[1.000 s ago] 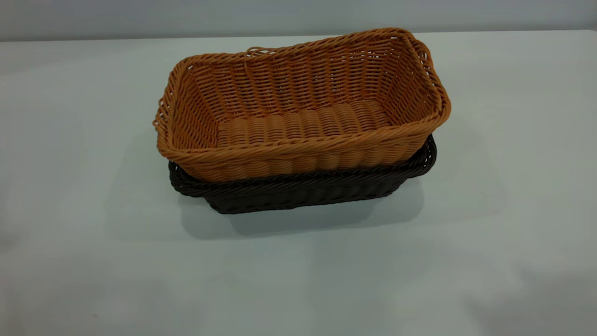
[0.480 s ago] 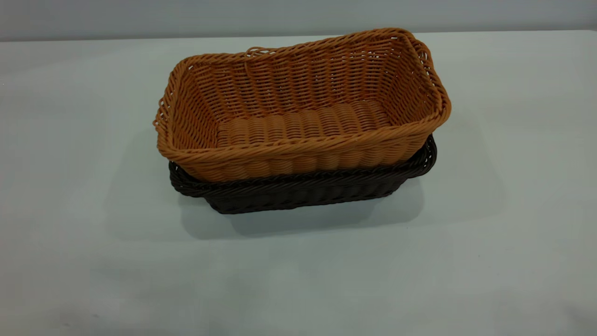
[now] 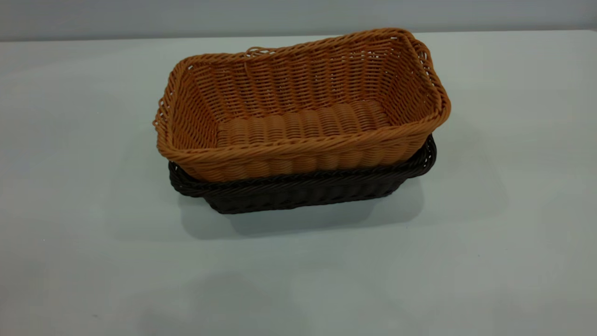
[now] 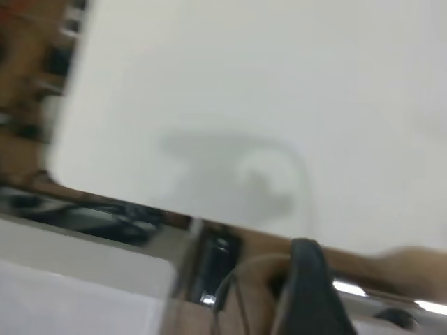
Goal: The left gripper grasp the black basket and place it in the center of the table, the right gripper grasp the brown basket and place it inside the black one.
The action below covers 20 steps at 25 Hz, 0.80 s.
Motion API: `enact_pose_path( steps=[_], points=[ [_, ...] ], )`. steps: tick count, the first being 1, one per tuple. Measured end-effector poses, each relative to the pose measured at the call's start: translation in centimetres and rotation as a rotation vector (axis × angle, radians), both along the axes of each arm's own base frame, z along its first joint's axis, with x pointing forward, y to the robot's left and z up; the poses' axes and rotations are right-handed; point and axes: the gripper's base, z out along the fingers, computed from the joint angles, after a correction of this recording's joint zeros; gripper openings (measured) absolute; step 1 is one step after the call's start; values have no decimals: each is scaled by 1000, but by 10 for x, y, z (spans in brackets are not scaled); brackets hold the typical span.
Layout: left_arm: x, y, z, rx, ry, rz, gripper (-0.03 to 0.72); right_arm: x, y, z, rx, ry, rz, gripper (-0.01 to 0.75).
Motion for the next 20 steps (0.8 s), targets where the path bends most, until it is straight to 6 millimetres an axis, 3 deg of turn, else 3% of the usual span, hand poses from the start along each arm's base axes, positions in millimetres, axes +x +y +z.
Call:
enact_pose_path(
  steps=[4,8,12,20],
  points=[
    [-23,-12,-9,-48,-38,-48,419,-15,-4,-48,-16,103,-27,552],
    [-58,-26,-34,-91,-75,-66,419,-23,-6,-82,-6,84,-43,552],
    [-91,-40,-54,-117,-165,-131,419,-25,-6,-86,17,18,-58,552],
    [-145,-52,-71,-55,-441,-202,419,-26,-7,-87,19,6,-58,552]
  ],
)
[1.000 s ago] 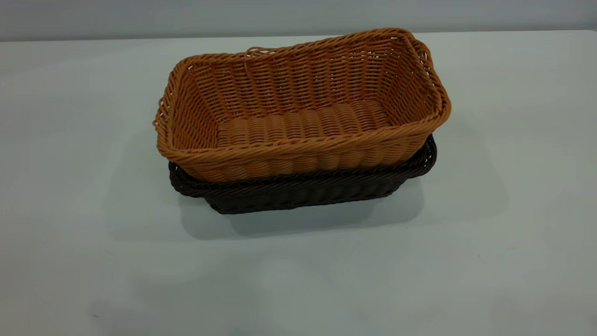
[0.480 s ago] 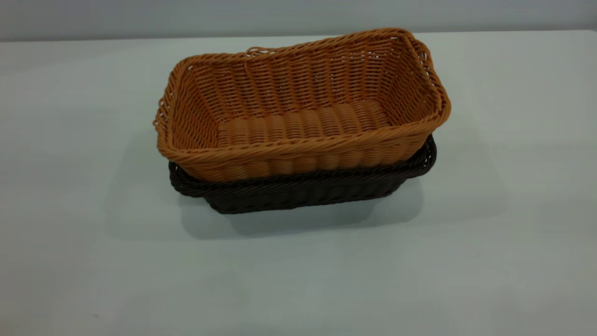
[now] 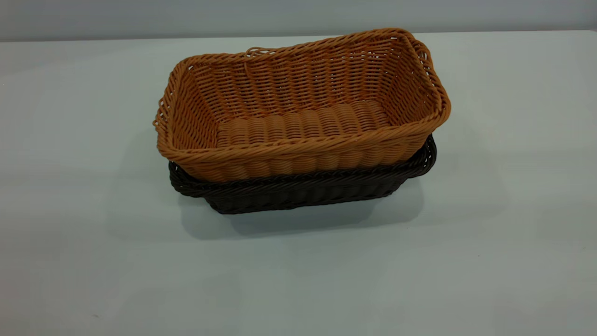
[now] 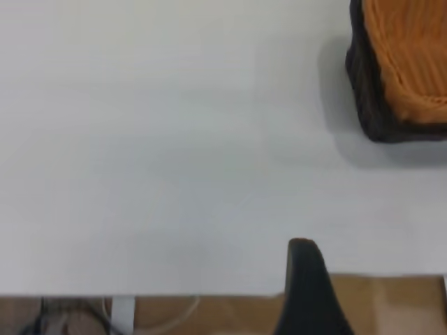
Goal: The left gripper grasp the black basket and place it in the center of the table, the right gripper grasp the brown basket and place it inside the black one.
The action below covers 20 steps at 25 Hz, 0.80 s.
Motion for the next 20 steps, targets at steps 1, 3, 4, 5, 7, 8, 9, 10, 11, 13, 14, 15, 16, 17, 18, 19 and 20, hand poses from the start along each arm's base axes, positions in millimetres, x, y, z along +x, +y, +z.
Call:
enact_pose_path(
  steps=[1,3,4,5,7,8,9,10,11,13,14,15,16,17,18,19,20],
  points=[
    [-2,1,-6,10,-10,-4,419,0,0,0,0,0,0,552],
    [-4,4,-18,39,-20,-8,419,0,0,0,0,0,0,552],
    [-6,6,-20,59,-22,-7,419,0,0,0,0,0,0,552],
    [-6,9,-21,83,-30,-3,419,0,0,0,0,0,0,552],
    [-7,13,-20,118,-34,5,419,0,0,0,1,-3,0,552],
    [-6,14,-21,129,-36,11,419,-1,0,0,2,-9,0,552],
    [-6,15,-20,135,-39,15,419,-3,-1,1,5,-20,-4,552],
    [-6,15,-20,136,-41,17,419,-4,-1,2,12,-34,-20,552],
    [-6,15,-20,137,-42,18,419,-7,-2,3,20,-54,-44,552],
    [-6,16,-20,138,-42,19,419,-13,-5,5,34,-111,-118,552],
    [-6,16,-20,139,-42,19,419,-18,-6,6,38,-150,-148,552],
    [-6,16,-20,140,-42,20,419,-24,-7,7,40,-195,-181,552],
    [-6,16,-20,141,-42,20,419,-29,-8,8,41,-233,-202,552],
    [-6,16,-20,141,-42,20,419,-35,-8,8,43,-271,-211,552],
    [-6,16,-20,141,-42,20,419,-42,-7,9,47,-323,-213,552],
    [-6,16,-20,141,-42,20,419,-47,-7,9,50,-356,-213,552],
    [-6,16,-20,141,-42,20,419,-51,-7,8,52,-380,-212,552]
  ],
)
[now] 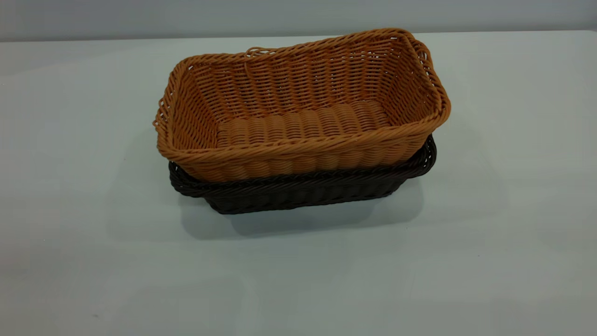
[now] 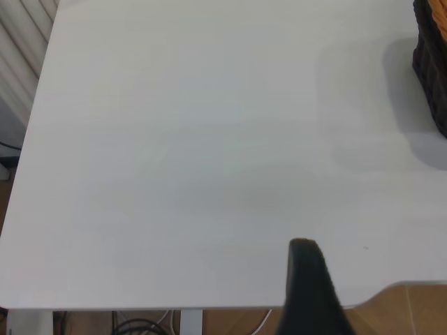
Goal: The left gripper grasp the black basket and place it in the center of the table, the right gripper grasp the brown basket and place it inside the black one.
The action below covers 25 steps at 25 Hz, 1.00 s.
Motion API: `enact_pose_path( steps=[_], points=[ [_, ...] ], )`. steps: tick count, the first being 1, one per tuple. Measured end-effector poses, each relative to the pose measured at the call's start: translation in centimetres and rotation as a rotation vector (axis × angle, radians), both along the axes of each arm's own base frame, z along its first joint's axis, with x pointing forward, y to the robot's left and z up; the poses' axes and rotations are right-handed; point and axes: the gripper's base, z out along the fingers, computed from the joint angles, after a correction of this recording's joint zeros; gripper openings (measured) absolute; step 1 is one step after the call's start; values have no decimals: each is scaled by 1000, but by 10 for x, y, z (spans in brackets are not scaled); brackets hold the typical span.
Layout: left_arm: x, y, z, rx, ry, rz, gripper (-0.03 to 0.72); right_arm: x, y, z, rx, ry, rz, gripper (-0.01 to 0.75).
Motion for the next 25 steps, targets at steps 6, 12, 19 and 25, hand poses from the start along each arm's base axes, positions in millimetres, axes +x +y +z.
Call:
enact_pose_path(
  steps=[6,12,19,25],
  points=[
    [0,0,0,0,-1,1,419,-2,1,0,11,-3,8,537],
    [0,0,0,1,-1,3,419,-2,2,0,18,-4,13,503],
    [0,0,0,0,-1,3,419,-2,2,0,18,-4,13,456],
    [0,0,0,0,-1,3,419,-2,2,0,18,-4,13,416]
  ],
)
